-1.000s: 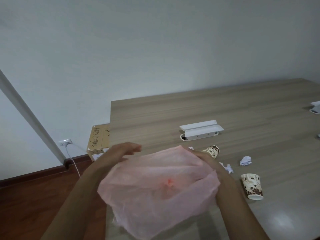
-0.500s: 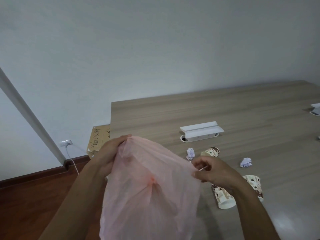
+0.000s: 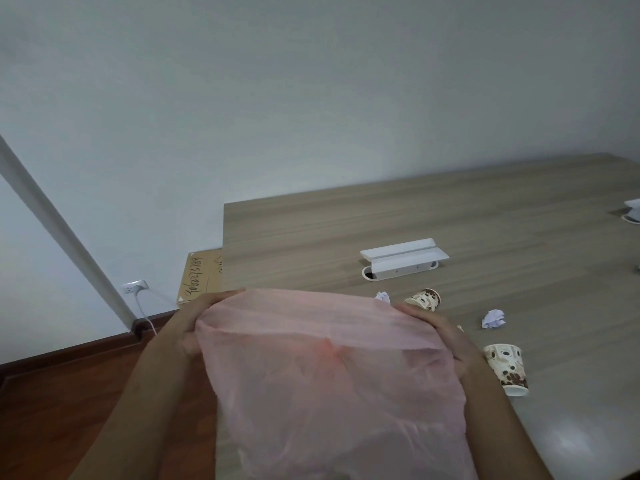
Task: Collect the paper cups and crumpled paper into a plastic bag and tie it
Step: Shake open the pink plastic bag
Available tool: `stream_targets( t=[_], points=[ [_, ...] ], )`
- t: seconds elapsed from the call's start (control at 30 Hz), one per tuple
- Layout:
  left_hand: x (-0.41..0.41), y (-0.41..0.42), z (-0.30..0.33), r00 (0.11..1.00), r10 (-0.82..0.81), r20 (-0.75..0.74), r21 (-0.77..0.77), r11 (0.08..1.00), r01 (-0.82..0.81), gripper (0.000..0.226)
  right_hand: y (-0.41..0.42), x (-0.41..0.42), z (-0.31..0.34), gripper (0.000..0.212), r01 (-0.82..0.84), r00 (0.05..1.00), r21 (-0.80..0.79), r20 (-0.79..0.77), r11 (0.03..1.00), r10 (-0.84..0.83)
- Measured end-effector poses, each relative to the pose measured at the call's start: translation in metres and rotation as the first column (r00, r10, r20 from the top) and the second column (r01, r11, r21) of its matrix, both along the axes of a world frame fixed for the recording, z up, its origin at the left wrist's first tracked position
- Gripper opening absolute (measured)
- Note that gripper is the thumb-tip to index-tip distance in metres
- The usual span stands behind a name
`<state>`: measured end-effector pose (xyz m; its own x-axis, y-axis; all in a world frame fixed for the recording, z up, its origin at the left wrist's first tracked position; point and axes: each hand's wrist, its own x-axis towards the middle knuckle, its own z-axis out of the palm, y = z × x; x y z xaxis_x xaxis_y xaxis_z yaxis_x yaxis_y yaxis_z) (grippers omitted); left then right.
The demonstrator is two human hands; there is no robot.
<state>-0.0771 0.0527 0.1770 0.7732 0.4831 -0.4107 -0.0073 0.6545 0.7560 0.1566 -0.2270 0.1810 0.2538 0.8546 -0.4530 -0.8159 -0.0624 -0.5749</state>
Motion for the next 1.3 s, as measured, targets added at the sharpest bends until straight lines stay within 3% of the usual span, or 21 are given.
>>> stream_targets(
  t=[0.03, 0.13, 0.17, 0.3, 0.33, 0.4, 0.47, 0.5, 0.6, 0.67, 0.73, 0.8, 0.9, 0.97, 1.0, 1.07, 1.1, 1.13, 1.17, 1.23, 1.3],
  points=[
    [0.0, 0.003, -0.004, 0.999, 0.006, -0.032, 0.052, 0.999, -0.005, 0.05, -0.001, 0.002, -0.002, 0.039, 0.029, 1.0, 0.012, 0.005, 0.999, -0.029],
    [0.001, 0.017, -0.006, 0.965, -0.057, -0.258, -0.045, 0.998, 0.047, 0.034, -0.005, 0.01, -0.008, 0.086, 0.091, 0.996, 0.026, 0.014, 0.995, -0.092],
    [0.0, 0.018, -0.006, 0.934, -0.071, -0.351, 0.044, 0.995, 0.092, 0.034, -0.005, 0.015, -0.012, 0.083, 0.102, 0.995, 0.037, -0.012, 0.994, -0.101],
    [-0.011, 0.012, -0.008, 0.853, -0.112, -0.51, 0.311, 0.9, 0.304, 0.054, 0.003, 0.017, -0.017, 0.027, 0.085, 0.991, 0.01, -0.101, 0.996, -0.083],
    [-0.011, 0.011, -0.007, 0.849, -0.153, -0.506, 0.381, 0.843, 0.379, 0.057, 0.005, 0.017, -0.021, 0.02, 0.098, 0.989, -0.01, -0.113, 0.995, -0.098],
    [-0.012, 0.008, -0.001, 0.794, -0.285, -0.538, 0.544, 0.601, 0.585, 0.068, 0.011, 0.017, -0.026, 0.021, 0.13, 0.98, -0.02, -0.149, 0.991, -0.132],
    [-0.011, 0.004, 0.002, 0.681, -0.353, -0.641, 0.577, 0.362, 0.732, 0.072, 0.013, 0.018, -0.031, 0.035, 0.156, 0.972, -0.013, -0.173, 0.988, -0.156],
    [-0.01, 0.003, 0.003, 0.655, -0.327, -0.681, 0.575, 0.315, 0.755, 0.067, 0.014, 0.018, -0.032, 0.039, 0.159, 0.973, -0.017, -0.17, 0.987, -0.159],
    [-0.004, 0.0, 0.0, 0.765, -0.128, -0.632, 0.706, 0.313, 0.635, 0.04, 0.014, 0.018, -0.028, 0.021, 0.157, 0.985, -0.103, -0.062, 0.982, -0.164],
    [-0.003, 0.004, -0.002, 0.81, 0.024, -0.586, 0.757, 0.373, 0.536, 0.075, 0.014, 0.019, -0.021, 0.016, 0.232, 0.97, -0.206, 0.122, 0.95, -0.211],
    [-0.001, 0.004, 0.0, 0.815, 0.074, -0.575, 0.756, 0.429, 0.495, 0.076, 0.012, 0.02, -0.02, 0.044, 0.255, 0.926, -0.246, 0.339, 0.935, -0.164],
    [0.004, -0.005, 0.008, 0.812, 0.083, -0.578, 0.738, 0.478, 0.477, 0.059, 0.011, 0.02, -0.022, 0.073, 0.276, 0.821, -0.337, 0.569, 0.9, -0.039],
    [0.013, -0.01, 0.01, 0.82, 0.079, -0.567, 0.732, 0.506, 0.457, 0.043, 0.018, 0.008, -0.017, 0.044, 0.548, 0.459, -0.34, 0.886, 0.764, 0.065],
    [0.017, -0.012, 0.012, 0.835, 0.085, -0.543, 0.729, 0.541, 0.419, 0.041, 0.025, -0.009, -0.004, 0.021, 0.664, 0.058, 0.018, 0.995, 0.748, -0.076],
    [0.019, -0.012, 0.012, 0.842, 0.088, -0.533, 0.727, 0.557, 0.402, 0.041, 0.028, -0.024, 0.004, 0.011, 0.603, -0.054, 0.195, 0.977, 0.773, -0.204],
    [0.022, -0.015, 0.017, 0.841, 0.092, -0.534, 0.709, 0.591, 0.385, 0.04, 0.04, -0.056, 0.01, 0.011, 0.353, 0.064, 0.241, 0.958, 0.904, -0.28],
    [0.022, -0.016, 0.019, 0.849, 0.093, -0.52, 0.706, 0.606, 0.366, 0.039, 0.049, -0.068, 0.005, 0.02, 0.208, 0.154, 0.128, 0.975, 0.97, -0.162],
    [0.023, -0.017, 0.021, 0.854, 0.087, -0.514, 0.7, 0.618, 0.358, 0.039, 0.058, -0.075, -0.006, 0.028, 0.086, 0.15, -0.03, 0.989, 0.996, 0.017],
    [0.024, -0.016, 0.021, 0.851, 0.085, -0.518, 0.695, 0.622, 0.361, 0.038, 0.066, -0.076, -0.022, 0.032, 0.003, 0.047, -0.222, 0.974, 0.975, 0.221],
    [0.021, -0.013, 0.024, 0.855, 0.13, -0.502, 0.71, 0.627, 0.321, 0.037, 0.074, -0.065, -0.051, 0.044, -0.007, -0.219, -0.589, 0.789, 0.808, 0.573],
    [0.012, -0.005, 0.031, 0.85, 0.222, -0.478, 0.746, 0.614, 0.259, 0.04, 0.069, -0.045, -0.065, 0.071, 0.11, -0.34, -0.81, 0.514, 0.577, 0.787]
  ],
)
